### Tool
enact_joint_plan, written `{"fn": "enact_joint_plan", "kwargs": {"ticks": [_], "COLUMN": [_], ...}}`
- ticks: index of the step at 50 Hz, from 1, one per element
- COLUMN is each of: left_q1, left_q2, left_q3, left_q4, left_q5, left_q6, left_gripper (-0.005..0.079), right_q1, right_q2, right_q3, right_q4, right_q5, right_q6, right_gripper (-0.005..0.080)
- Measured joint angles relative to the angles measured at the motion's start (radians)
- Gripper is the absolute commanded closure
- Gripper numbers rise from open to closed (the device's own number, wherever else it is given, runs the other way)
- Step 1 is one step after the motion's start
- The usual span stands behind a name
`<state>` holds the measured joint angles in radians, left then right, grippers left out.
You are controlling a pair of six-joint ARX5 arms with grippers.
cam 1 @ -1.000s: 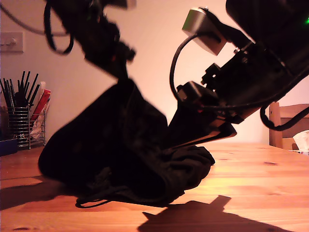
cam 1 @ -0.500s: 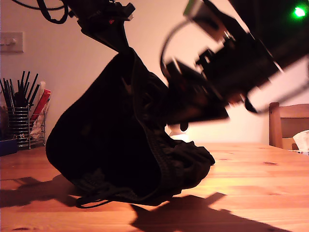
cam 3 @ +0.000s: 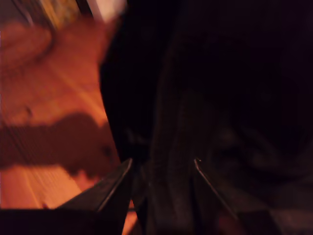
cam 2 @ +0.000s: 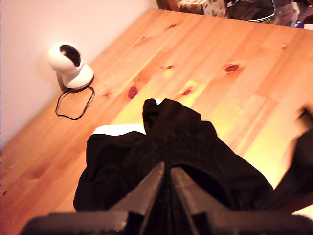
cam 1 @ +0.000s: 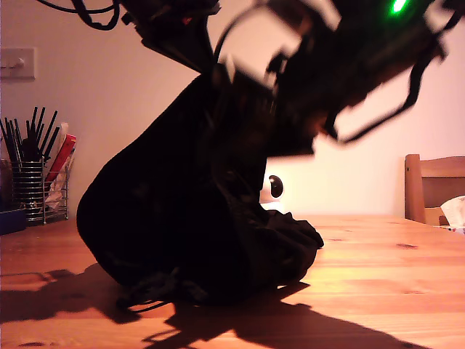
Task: Fold the shorts in front of you. After folding it, place it to the right side.
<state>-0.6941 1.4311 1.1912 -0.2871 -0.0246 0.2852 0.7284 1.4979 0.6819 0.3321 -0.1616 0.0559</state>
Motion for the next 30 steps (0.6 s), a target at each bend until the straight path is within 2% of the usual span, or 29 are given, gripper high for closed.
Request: {"fn": "enact_joint_plan", "kwargs": {"ticks": [11,15,18,20,21,30], "left_q1": [0.001,0.001,0.001,0.001,0.001,0.005], "left_q2": [0.0,0.0,0.0,0.0,0.0,0.0], "left_q3": [0.061,0.071,0.074,0.074,0.074,0.074], "left_q4": [-0.054,-0.055,-0.061,-0.074,-0.082,-0.143], "left_q5": [0.012,0.014,0.015,0.015,0.015,0.015], "left_q6": [-0.002,-0.002,-0.002,-0.002,-0.002,0.0], "left_gripper": [0.0762,0.0762,0.0762,0.0762,0.0762,0.0762], "right_q1": [0.007,0.007,0.007,0.007,0.007,0.007], "right_q2": [0.053,0.053,0.053,0.053,0.053,0.053], "right_q3": [0.027,0.04,0.045,0.046,0.046,0.049], "right_q4": [0.003,0.005,0.006,0.006,0.006,-0.055], "right_q5": [0.039,0.04,0.04,0.04,0.04,0.063], "right_q6": [0.0,0.0,-0.001,-0.002,-0.004,-0.01], "right_gripper": [0.041,0.0515,0.0638,0.0755,0.0774,0.0765]}}
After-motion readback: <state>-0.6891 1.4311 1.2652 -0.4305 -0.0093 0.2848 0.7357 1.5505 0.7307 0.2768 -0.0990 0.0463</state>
